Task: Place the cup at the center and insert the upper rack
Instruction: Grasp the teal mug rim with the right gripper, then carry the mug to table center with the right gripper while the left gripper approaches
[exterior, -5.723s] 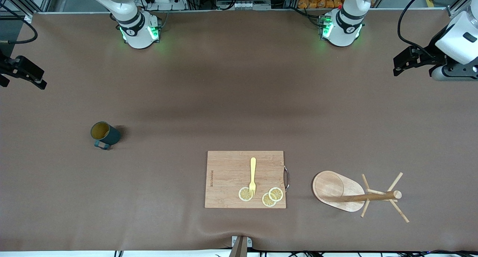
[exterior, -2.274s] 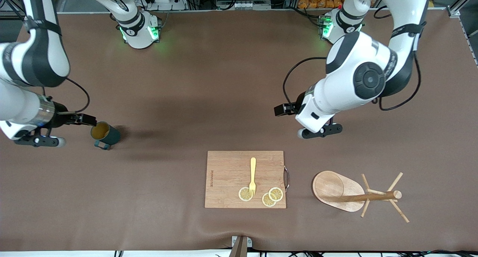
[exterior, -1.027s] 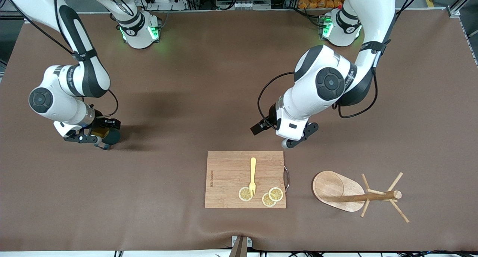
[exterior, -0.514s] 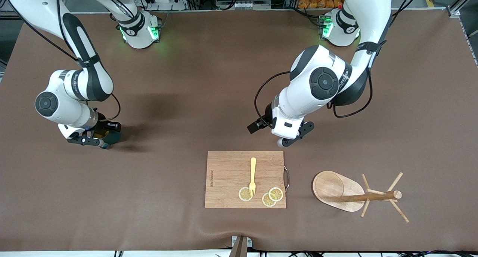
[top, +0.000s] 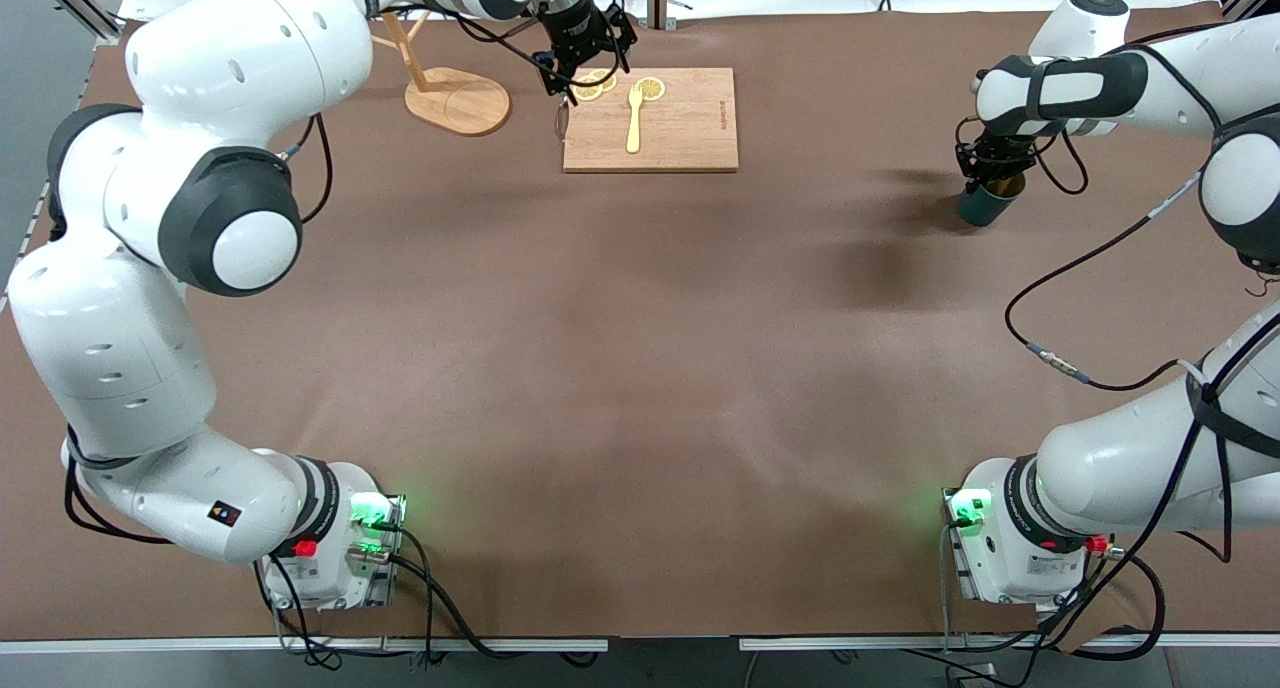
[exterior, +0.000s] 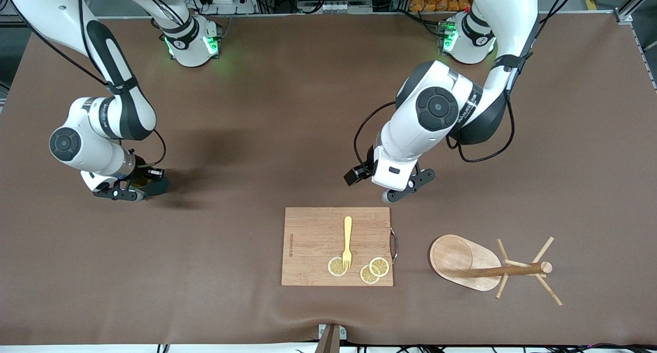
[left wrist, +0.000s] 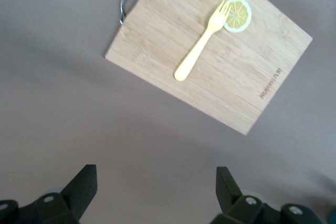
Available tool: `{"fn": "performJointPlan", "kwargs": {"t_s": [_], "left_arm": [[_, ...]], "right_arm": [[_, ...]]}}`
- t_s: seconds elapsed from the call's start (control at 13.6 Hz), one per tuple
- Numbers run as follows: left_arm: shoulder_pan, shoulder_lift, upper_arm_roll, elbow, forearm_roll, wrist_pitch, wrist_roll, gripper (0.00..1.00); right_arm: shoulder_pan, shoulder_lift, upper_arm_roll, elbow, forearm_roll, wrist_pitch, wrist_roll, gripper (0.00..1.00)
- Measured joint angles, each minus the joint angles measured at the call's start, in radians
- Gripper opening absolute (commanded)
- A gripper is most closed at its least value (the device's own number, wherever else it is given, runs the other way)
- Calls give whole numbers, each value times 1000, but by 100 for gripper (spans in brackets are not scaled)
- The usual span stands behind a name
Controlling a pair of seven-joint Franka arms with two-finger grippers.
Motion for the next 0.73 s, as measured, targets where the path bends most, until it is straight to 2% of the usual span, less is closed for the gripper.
{"fn": "performJointPlan", "kwargs": {"t_s": [0.15, 0.44, 0.73], "left_arm": [[-1, 0, -1, 4, 45, 0, 4, 100], [8, -10, 0, 17, 53, -6, 95, 100], [14, -43, 1, 19, 71, -84, 171, 100]], "right_arm": [[0, -2, 3, 5, 0, -19, 0, 0], [23, -23, 14, 62, 3, -146, 14, 0], [145, -75, 26, 93, 9, -229, 201, 0]]}}
